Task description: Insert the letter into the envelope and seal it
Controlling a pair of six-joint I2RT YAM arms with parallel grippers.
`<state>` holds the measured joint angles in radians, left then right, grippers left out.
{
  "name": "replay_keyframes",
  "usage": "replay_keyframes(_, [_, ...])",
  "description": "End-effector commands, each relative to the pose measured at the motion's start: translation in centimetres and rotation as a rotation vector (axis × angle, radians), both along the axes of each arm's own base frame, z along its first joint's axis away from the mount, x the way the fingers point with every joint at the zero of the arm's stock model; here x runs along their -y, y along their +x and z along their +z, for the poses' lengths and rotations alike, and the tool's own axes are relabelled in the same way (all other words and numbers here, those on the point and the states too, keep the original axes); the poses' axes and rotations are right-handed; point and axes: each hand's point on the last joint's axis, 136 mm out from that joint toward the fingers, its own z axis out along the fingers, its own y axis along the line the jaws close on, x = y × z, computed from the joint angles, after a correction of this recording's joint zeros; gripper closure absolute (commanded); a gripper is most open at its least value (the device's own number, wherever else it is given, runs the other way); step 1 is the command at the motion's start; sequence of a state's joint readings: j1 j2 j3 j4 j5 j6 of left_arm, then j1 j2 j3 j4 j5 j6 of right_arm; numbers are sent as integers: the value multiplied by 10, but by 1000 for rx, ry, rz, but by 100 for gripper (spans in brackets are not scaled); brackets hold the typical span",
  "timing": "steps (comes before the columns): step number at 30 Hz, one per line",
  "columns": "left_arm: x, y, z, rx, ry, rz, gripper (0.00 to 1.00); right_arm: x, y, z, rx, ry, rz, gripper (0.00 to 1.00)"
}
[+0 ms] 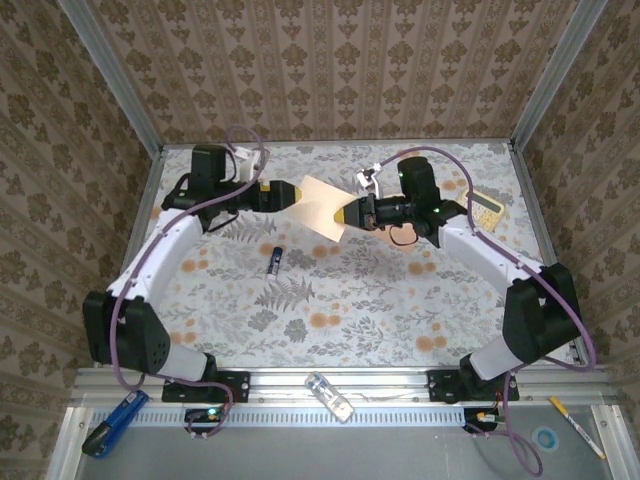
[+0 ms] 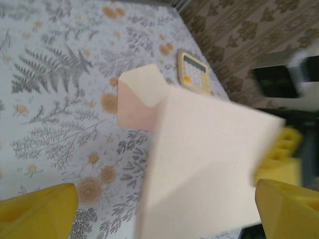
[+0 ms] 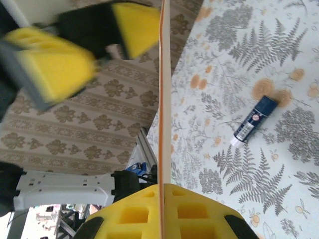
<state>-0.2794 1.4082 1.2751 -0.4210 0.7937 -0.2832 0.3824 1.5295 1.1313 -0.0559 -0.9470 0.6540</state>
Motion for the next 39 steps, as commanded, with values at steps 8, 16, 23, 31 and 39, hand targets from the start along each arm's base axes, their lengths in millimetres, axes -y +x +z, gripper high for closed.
replay_keyframes(8, [7, -38, 15, 25, 45, -89, 10, -7, 4, 1, -13, -11, 34, 100])
replay_keyframes(16, [27, -35, -6, -6, 47, -124, 9, -17, -5, 18, 11, 62, 101, 100])
replay_keyframes(23, [32, -30, -9, -19, 21, -130, 9, -21, -13, 35, 58, 118, 140, 100])
replay_keyframes(31, [33, -27, -5, -7, -6, -118, 9, -26, -15, 44, 86, 154, 160, 100])
replay_keyframes(39, [28, -22, 11, 12, -87, -109, 9, -30, -13, 51, 93, 209, 170, 100])
